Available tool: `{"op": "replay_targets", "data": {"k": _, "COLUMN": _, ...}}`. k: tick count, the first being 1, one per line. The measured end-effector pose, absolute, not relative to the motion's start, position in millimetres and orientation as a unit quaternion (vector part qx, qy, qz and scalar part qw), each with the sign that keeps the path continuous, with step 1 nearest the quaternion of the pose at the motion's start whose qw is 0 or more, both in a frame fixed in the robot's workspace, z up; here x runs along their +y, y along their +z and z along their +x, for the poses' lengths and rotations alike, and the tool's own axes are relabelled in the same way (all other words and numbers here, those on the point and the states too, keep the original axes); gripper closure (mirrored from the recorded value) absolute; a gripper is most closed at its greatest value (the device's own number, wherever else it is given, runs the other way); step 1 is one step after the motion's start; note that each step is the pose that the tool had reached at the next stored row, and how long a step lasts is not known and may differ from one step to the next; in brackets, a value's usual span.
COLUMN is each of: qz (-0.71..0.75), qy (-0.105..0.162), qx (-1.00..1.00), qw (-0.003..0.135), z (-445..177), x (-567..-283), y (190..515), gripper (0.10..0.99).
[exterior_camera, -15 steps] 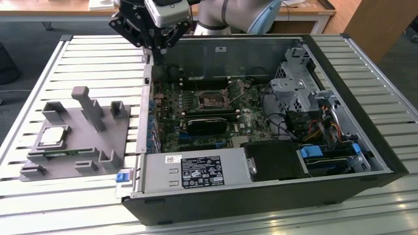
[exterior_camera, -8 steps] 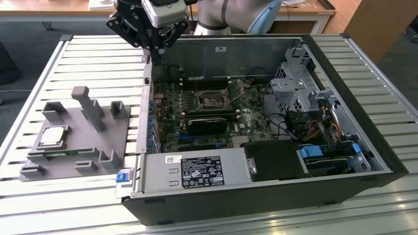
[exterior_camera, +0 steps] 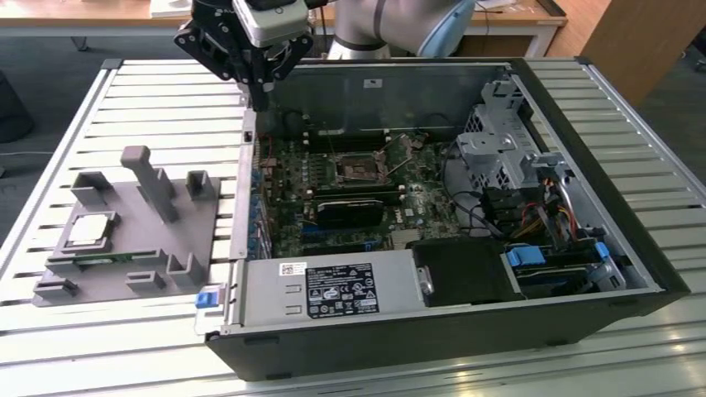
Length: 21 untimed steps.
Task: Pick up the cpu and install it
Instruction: 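Reach for the cpu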
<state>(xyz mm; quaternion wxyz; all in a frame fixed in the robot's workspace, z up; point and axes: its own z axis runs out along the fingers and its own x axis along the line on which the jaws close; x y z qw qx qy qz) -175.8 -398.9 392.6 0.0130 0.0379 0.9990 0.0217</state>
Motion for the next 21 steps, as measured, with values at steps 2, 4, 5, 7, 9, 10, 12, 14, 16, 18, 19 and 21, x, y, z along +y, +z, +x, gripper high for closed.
{"op": "replay_targets", "data": {"k": 2, "qz": 0.038, "qy": 0.022, "qx": 0.999, "qw": 0.013, "z": -177.1, "x": -398.9, "y": 392.6, "gripper": 0.980}}
{"op": "replay_targets", "data": {"k": 4, "qz": 0.038, "qy": 0.022, "qx": 0.999, "qw": 0.013, "z": -178.3, "x": -398.9, "y": 392.6, "gripper": 0.980}}
{"op": "replay_targets", "data": {"k": 5, "qz": 0.038, "qy": 0.022, "qx": 0.999, "qw": 0.013, "z": -178.8, "x": -398.9, "y": 392.6, "gripper": 0.980}}
{"op": "replay_targets", "data": {"k": 7, "qz": 0.038, "qy": 0.022, "qx": 0.999, "qw": 0.013, "z": -180.3, "x": -398.9, "y": 392.5, "gripper": 0.980}}
{"op": "replay_targets", "data": {"k": 9, "qz": 0.038, "qy": 0.022, "qx": 0.999, "qw": 0.013, "z": -181.6, "x": -398.9, "y": 392.4, "gripper": 0.980}}
{"op": "replay_targets", "data": {"k": 10, "qz": 0.038, "qy": 0.022, "qx": 0.999, "qw": 0.013, "z": -182.2, "x": -398.9, "y": 392.4, "gripper": 0.980}}
{"op": "replay_targets", "data": {"k": 12, "qz": 0.038, "qy": 0.022, "qx": 0.999, "qw": 0.013, "z": -184.0, "x": -399.0, "y": 392.4, "gripper": 0.980}}
{"op": "replay_targets", "data": {"k": 14, "qz": 0.038, "qy": 0.022, "qx": 0.999, "qw": 0.013, "z": -186.5, "x": -398.9, "y": 392.2, "gripper": 0.980}}
{"op": "replay_targets", "data": {"k": 16, "qz": 0.038, "qy": 0.022, "qx": 0.999, "qw": 0.013, "z": -188.8, "x": -398.9, "y": 392.1, "gripper": 0.980}}
{"op": "replay_targets", "data": {"k": 18, "qz": 0.038, "qy": 0.022, "qx": 0.999, "qw": 0.013, "z": -191.4, "x": -398.9, "y": 392.0, "gripper": 0.980}}
{"op": "replay_targets", "data": {"k": 19, "qz": 0.038, "qy": 0.022, "qx": 0.999, "qw": 0.013, "z": -192.6, "x": -398.9, "y": 391.9, "gripper": 0.980}}
{"op": "replay_targets", "data": {"k": 21, "qz": 0.038, "qy": 0.022, "qx": 0.999, "qw": 0.013, "z": -195.1, "x": -399.0, "y": 391.8, "gripper": 0.980}}
